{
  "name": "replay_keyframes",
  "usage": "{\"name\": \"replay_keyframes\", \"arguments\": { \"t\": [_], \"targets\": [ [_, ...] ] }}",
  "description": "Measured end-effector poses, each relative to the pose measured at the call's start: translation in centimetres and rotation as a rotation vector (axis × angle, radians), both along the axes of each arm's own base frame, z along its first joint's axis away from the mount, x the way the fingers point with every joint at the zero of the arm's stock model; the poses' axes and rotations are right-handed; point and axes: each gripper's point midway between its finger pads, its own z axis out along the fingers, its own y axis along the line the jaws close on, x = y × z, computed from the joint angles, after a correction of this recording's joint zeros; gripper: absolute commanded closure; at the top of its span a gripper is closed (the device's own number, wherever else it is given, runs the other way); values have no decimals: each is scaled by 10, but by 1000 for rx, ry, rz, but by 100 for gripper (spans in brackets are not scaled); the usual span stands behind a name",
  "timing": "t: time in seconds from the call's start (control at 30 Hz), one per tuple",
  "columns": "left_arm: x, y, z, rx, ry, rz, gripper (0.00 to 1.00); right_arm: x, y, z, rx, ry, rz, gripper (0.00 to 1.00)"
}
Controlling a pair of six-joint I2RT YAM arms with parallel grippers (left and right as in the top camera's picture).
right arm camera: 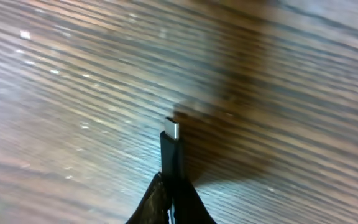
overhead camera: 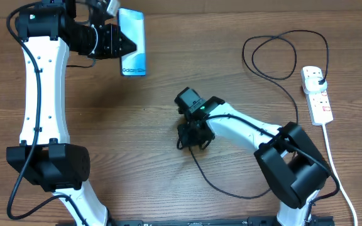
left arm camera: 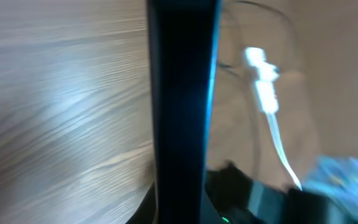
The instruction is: Plug charger to phone and switch on socket
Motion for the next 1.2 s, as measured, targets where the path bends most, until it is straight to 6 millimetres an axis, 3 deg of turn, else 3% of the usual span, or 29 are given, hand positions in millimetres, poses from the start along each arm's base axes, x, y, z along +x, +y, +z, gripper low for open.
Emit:
{"name": "replay_keyframes", "arguments": {
  "t": [0.17, 0.37, 0.53, 0.7, 0.97, 1.1, 1.2],
  "targets": [
    [-10, -20, 23, -148, -74, -124, 96, 7, 17, 23, 245, 68, 20, 96],
    [-18, -33, 47, -294, -127, -204, 96, 25, 26, 100, 611, 44, 61, 96],
    [-27, -42, 68, -425, -144, -254, 96, 23, 28, 156, 795, 1, 118, 96],
    [-32, -45, 81, -503, -150, -281, 96, 20, 29, 192, 855, -74, 150, 96],
    [-34, -46, 86, -529, -151, -289, 96, 19, 19, 251, 857, -268, 115, 96],
    [-34, -46, 86, -532, -148, -290, 96, 17, 26, 265, 864, -323, 118, 96],
    [-36, -51, 86, -533, -145, -301, 96, 10, 41, 263, 844, -329, 117, 96]
  ]
}}
